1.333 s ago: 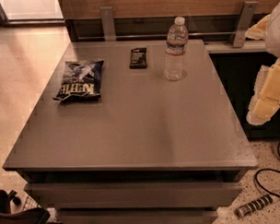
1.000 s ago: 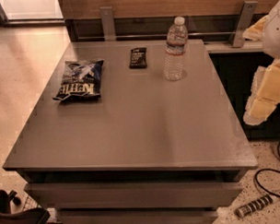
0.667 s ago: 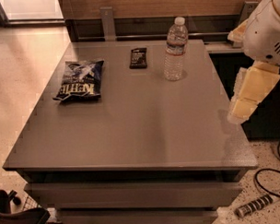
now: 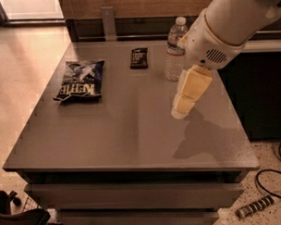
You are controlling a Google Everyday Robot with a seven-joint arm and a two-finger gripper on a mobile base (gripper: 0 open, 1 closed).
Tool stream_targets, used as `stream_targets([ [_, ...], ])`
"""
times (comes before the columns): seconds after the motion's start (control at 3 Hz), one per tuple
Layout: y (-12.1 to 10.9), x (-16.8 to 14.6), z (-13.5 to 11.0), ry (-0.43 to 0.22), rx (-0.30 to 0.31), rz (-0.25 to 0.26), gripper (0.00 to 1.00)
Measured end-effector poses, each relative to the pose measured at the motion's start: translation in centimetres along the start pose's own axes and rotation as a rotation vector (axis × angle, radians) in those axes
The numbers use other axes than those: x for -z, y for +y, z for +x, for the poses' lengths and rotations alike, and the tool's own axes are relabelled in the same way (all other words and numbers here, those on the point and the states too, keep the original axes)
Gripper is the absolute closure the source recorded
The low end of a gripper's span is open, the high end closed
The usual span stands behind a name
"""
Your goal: Pick blue chip bag
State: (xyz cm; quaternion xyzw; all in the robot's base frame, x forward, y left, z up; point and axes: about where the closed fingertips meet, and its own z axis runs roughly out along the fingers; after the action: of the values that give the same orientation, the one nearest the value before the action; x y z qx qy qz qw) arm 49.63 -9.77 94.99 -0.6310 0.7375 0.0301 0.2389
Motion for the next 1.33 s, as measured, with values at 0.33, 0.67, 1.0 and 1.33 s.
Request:
stream_targets([
  [0.33,-1.1,-2.7,-3.1,-0.129,-0.018,-0.023,0.0],
  [0.67,-1.5,-4.9,-6.2,-0.24,-0.048,-0.044,0.0],
  [1.0,-1.5,-4.9,-6.3,-0.24,-0.048,-0.044,0.0],
  [1.33,-3.9,-6.0,-7.3,-0.274,-0.062,-0.042,0.0],
])
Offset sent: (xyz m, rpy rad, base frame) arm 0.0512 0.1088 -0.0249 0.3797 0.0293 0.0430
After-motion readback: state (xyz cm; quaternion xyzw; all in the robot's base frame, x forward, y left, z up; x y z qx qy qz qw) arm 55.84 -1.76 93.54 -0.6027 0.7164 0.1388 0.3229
